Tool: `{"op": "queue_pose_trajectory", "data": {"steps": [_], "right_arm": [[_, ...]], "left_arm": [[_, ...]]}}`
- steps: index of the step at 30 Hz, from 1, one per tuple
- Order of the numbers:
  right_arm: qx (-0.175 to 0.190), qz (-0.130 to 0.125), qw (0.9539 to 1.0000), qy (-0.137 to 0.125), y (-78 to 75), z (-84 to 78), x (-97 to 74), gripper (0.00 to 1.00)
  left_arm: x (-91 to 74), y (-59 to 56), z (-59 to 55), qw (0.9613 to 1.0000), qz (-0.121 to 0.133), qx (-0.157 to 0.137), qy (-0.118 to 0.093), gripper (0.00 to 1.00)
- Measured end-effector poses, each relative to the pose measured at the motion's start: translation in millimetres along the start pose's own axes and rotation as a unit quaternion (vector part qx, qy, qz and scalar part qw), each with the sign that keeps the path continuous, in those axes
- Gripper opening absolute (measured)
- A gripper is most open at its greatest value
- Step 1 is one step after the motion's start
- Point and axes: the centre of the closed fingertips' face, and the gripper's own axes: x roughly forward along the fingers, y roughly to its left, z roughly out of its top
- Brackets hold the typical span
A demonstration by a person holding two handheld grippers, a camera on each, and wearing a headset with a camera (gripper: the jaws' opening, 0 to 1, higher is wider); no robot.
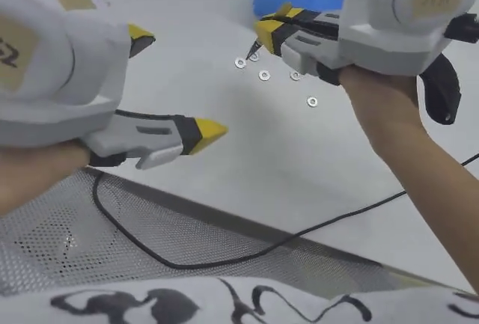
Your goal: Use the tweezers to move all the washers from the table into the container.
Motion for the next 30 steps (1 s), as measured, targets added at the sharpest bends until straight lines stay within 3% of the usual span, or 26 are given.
{"op": "queue_pose_trajectory", "data": {"steps": [6,18,30], "right_arm": [[0.001,0.0,1.0,0.007,0.9,-7.8,7.3,0.02],[0.007,-0.003,1.0,0.003,-0.4,-7.0,11.7,0.02],[-0.032,-0.008,0.9994,0.014,4.3,-10.5,12.7,0.0]], "left_arm": [[-0.5,2.6,-9.4,0.9998,0.006,0.003,0.018,0.78],[-2.1,7.9,-11.9,0.9995,0.019,0.0,0.024,0.82],[-1.1,11.0,-8.4,0.9994,0.026,0.004,0.022,0.85]]}}
